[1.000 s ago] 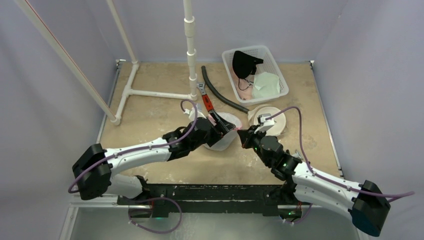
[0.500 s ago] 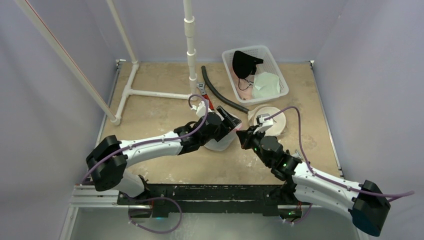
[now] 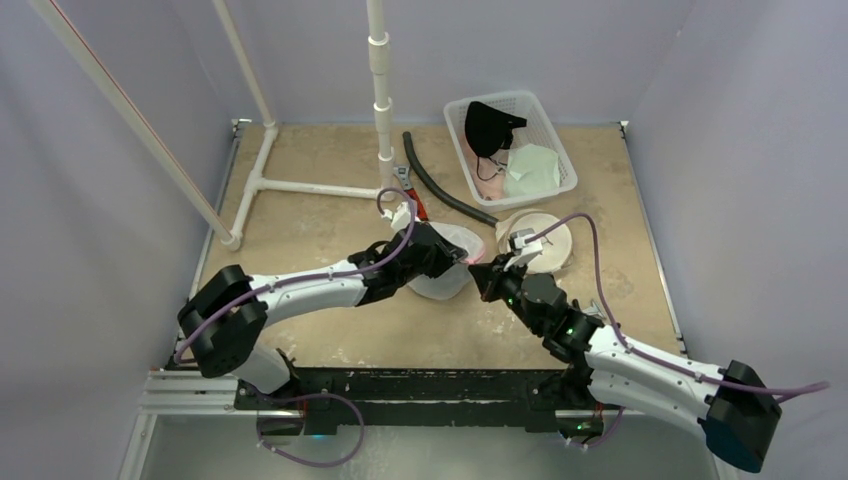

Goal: Unzip the laundry bag and remove the bra
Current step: Unzip the laundry bag at the center of the board.

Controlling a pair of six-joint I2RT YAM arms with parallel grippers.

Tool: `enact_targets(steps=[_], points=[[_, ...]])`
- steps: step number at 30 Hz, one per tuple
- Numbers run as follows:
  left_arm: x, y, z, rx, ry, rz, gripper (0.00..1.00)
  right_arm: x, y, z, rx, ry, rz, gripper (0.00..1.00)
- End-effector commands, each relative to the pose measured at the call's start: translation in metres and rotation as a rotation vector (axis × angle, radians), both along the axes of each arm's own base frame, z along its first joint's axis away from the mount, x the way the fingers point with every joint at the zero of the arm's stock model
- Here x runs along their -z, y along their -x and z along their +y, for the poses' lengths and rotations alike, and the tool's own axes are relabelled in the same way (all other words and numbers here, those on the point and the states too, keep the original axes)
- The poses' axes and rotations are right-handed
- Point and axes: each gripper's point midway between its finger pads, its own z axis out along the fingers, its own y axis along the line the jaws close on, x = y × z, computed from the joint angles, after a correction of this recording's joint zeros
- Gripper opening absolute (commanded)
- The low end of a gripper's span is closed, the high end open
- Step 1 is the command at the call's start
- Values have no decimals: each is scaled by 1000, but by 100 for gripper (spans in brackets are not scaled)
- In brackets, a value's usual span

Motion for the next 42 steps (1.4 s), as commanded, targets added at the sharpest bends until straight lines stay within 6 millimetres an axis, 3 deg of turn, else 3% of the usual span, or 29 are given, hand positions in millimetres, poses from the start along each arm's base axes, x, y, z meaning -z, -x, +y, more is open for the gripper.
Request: enact_targets(steps=[1,5,14,23,30,34,36,39,42], points=[[-21,-10,17,54,-17,-104,0,-17,2,10,-50,-40,-55,0],[-38,-9,34,141,-22,-170,0,-19,1,16,-68,-41,-55,0],[-53,1,76,263,-143,-272,0,-20,-7,22,-53,-35,-47,0],[-50,14,120,276,-311,-291,0,-7,-26,16,71,-6,-5,0],[-43,14,143,221,-375,-289,0,-14,-27,8,91,-2,-40,0],[-44,7,136,228,-352,-322,0,-21,-15,2,57,-17,-67,0],[-51,3,117,278,-292,-372,0,-24,-9,-1,46,-29,-72,0],[-79,-11,81,362,-188,-515,0,-22,-1,-3,38,-40,-63,0],[-78,-27,54,480,-225,-560,0,-17,5,-3,30,-48,-49,0]])
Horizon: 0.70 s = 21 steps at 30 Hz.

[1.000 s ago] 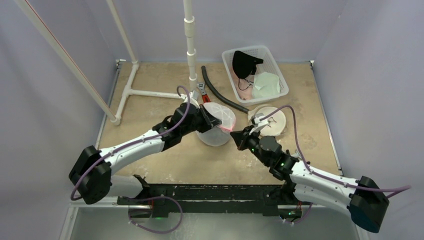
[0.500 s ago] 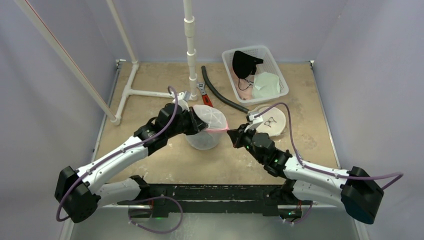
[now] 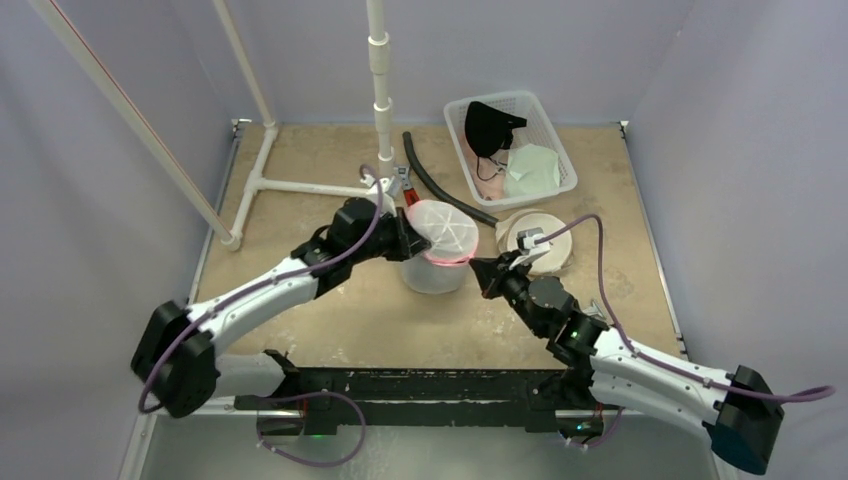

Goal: Unzip the laundry bag and remove the bra
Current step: Unzip the laundry bag at the center of the board.

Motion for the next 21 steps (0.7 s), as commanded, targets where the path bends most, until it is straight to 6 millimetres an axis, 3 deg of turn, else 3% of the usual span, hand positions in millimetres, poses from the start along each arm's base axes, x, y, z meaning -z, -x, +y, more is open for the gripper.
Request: enact_targets(steps=[1,2,3,6,8,12,14,17,18,21], points=[[-31,-38,-39,149,2,-190,0,14,5,-8,31,28,23,0],[-30,-42,-43,164,-15,-192,0,16,7,-6,25,27,27,0],[-23,-44,-43,171,-26,-183,7,18,9,-6,22,29,30,0],[-9,-42,-32,96,-6,-136,59,22,12,-4,14,29,36,0],[-18,-34,-20,22,57,-112,74,24,12,-4,16,33,38,0],[-34,-13,3,-123,210,-19,79,25,9,-5,27,46,40,0],[-42,2,4,-171,305,14,81,27,9,-6,36,54,43,0],[-48,20,-17,-172,365,61,82,30,8,-6,40,61,47,0],[-57,23,-31,-145,377,69,82,30,8,-6,41,63,48,0],[-54,24,-67,-73,299,103,82,30,8,-6,39,65,49,0]])
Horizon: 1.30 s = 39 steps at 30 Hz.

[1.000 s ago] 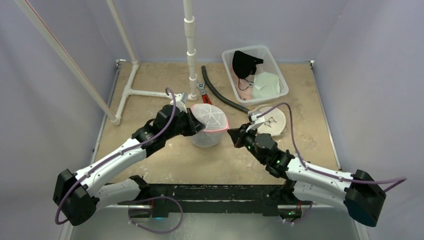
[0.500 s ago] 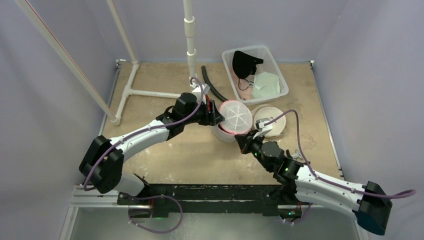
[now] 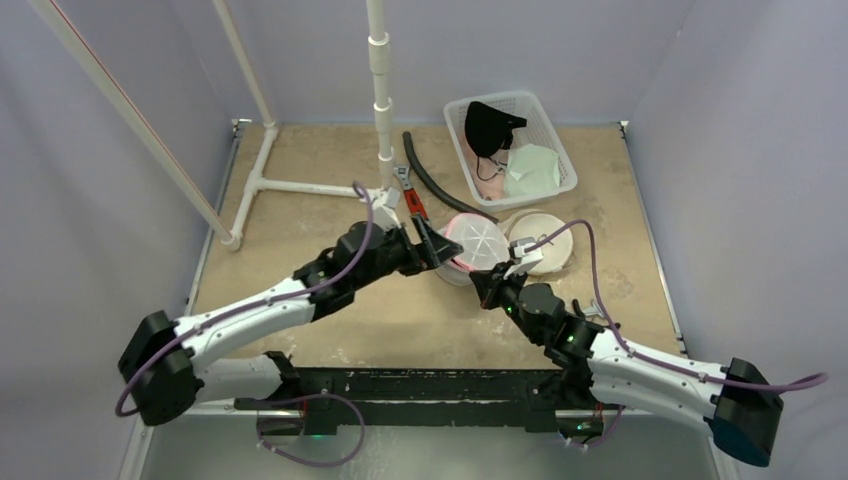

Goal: Unzip the laundry bag and remove the bra
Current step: Unzip the laundry bag at the center of the board.

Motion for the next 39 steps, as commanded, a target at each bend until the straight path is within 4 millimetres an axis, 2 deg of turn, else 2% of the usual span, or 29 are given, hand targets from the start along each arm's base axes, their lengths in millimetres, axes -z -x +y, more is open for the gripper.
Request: enact_targets(steps=[1,5,9,16,21,26,31,36,39], points=[[-7,-10,-44,17,-24,53,82,-8,-4,-1,27,-19,-16,0],[8,-12,-60,45,-76,83,82,-9,-4,1,23,-15,-14,0],[20,-6,-59,37,-68,163,82,-9,-5,1,22,-13,-15,0],[29,20,-55,-33,17,287,81,-9,-6,3,20,-11,-18,0],[45,26,-61,-68,23,358,81,-10,-6,2,26,-10,-19,0],[57,16,-63,-131,11,368,79,-11,-5,2,22,-15,-21,0],[75,-8,-62,-189,-25,376,73,-13,-4,3,10,-20,-26,0],[81,-26,-64,-219,-33,371,61,-12,-2,3,-3,-22,-29,0],[85,-34,-66,-223,-47,371,49,-12,-1,4,-11,-25,-31,0]])
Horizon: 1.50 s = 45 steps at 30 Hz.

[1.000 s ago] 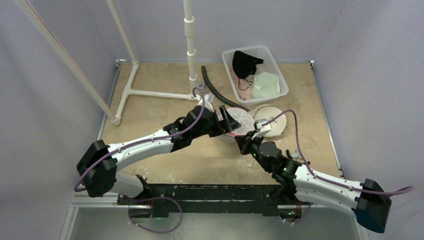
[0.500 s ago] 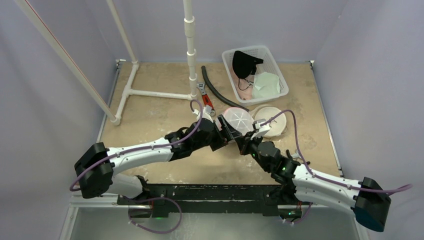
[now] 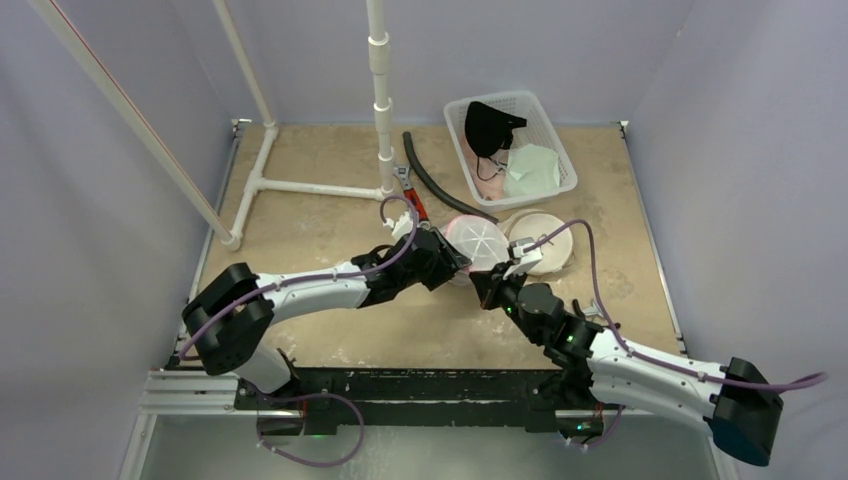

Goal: Unzip the laundry bag and remove the bra
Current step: Unzip the laundry bag at the center of the board.

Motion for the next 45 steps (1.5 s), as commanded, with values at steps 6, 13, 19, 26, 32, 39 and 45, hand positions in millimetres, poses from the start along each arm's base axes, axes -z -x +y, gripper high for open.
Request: enact_targets(steps=[6,13,19,26,32,39,45], points=[[-28,-30,-7,-35,47,-70,29,-15,0,4,-13,-37,-36,0],[-45,-33,14,-11,43,-126,0,-17,-3,4,0,-32,-35,0],[-59,-40,53,6,67,-167,0,-7,-6,8,15,-3,21,0],[-65,-41,86,78,65,-190,0,-3,-16,7,72,27,27,0],[-68,-41,98,184,71,-217,0,15,-29,3,152,81,55,0],[-88,-45,100,302,89,-293,0,19,-31,-20,259,83,77,0],[-85,-52,95,359,44,-316,11,-3,-24,-9,140,62,-2,0]])
